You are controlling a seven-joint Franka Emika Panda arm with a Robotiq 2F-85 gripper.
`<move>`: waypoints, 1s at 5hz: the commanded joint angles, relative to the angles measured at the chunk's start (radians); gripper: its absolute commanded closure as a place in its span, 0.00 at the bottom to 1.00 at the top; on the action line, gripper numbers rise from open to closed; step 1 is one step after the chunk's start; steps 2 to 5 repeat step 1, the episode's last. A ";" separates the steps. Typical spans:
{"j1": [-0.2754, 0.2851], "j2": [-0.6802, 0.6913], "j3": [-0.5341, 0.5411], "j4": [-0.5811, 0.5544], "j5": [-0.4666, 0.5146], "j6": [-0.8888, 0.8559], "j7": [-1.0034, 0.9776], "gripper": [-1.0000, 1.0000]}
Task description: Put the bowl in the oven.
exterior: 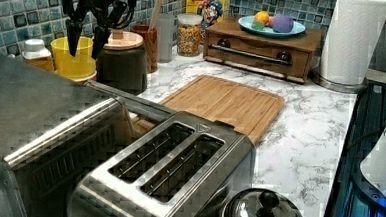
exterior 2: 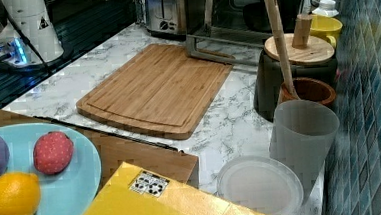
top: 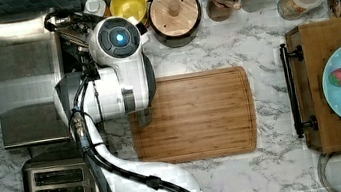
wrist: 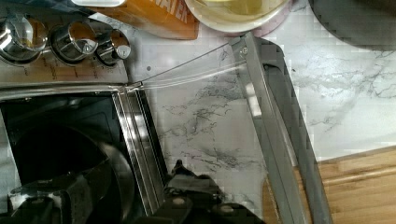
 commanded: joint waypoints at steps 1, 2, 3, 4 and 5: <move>0.010 -0.023 0.000 -0.011 -0.007 -0.016 0.019 0.50; 0.010 -0.023 0.000 -0.011 -0.007 -0.016 0.019 0.50; 0.010 -0.023 0.000 -0.011 -0.007 -0.016 0.019 0.50; 0.010 -0.023 0.000 -0.011 -0.007 -0.016 0.019 0.50; 0.010 -0.023 0.000 -0.011 -0.007 -0.016 0.019 0.50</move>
